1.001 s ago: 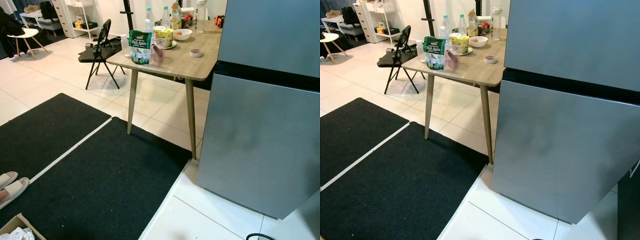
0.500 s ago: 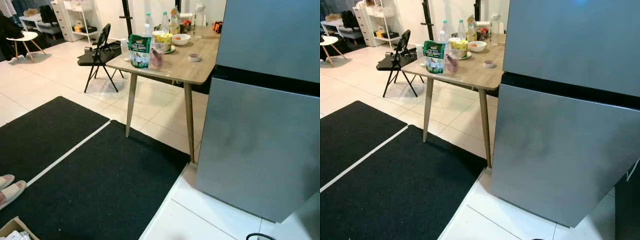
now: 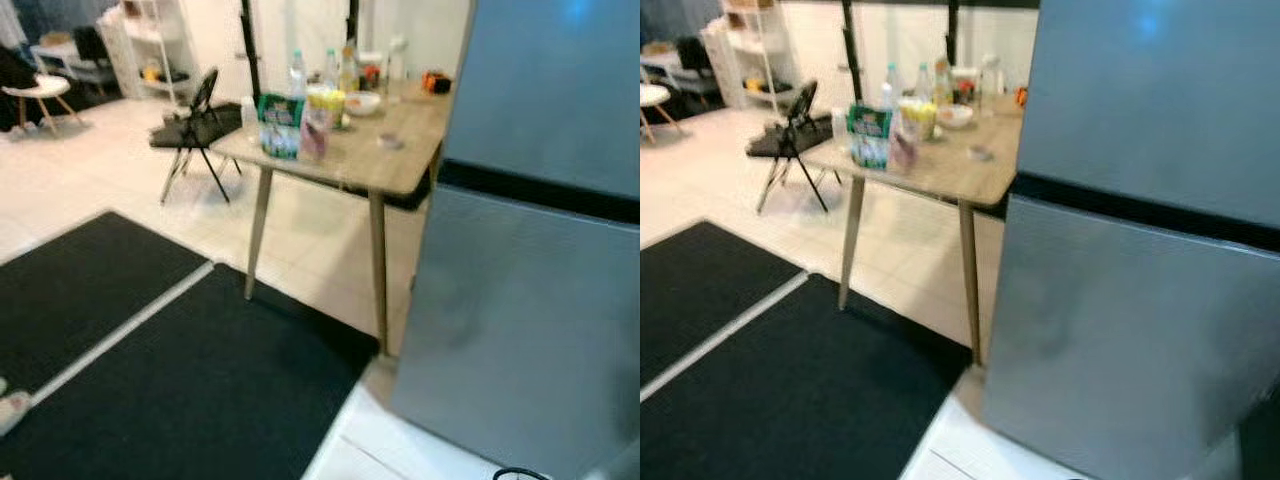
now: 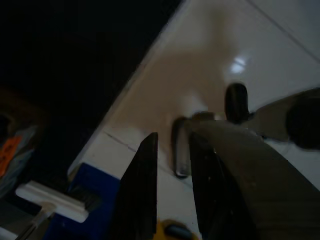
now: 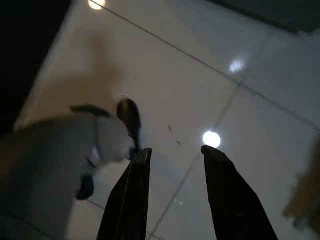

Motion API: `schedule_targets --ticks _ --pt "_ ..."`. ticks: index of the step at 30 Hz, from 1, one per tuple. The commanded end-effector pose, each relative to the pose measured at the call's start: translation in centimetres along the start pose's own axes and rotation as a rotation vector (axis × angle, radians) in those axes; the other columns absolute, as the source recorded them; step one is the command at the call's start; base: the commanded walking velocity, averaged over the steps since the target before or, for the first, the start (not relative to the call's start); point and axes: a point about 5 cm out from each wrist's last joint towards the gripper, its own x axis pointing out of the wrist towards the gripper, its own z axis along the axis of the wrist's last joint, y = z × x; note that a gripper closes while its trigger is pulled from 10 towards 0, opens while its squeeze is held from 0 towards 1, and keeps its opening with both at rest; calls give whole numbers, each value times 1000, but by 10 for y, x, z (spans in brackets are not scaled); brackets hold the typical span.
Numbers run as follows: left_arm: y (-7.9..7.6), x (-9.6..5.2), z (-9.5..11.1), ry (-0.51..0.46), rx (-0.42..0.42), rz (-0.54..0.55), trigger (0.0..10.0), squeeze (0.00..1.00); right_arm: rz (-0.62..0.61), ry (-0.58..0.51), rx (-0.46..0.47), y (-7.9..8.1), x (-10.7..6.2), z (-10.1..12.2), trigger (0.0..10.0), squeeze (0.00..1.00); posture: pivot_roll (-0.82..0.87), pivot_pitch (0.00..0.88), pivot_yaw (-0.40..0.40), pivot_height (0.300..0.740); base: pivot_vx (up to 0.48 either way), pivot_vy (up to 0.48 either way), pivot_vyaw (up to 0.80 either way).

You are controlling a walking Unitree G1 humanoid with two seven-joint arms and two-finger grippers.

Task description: Restocking fridge

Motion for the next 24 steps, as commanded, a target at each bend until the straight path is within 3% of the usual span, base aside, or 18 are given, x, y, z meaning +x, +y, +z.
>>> schedule_targets --ticks 1,17,24 --pt "-2 -1 -9 27 -14 2 10000 0 -5 11 0 0 0 -2 10000 0 -65 18 -5 740 300 0 -800" --pt "-3 -1 -9 28 -8 -1 10000 0 -16 8 18 -5 -1 0 10000 0 -68 24 -1 740 302 0 -800" --pt "-3 -1 -10 30 -5 0 10000 0 -16 -23 31 -3 0 5 10000 0 -70 29 2 740 293 0 0"
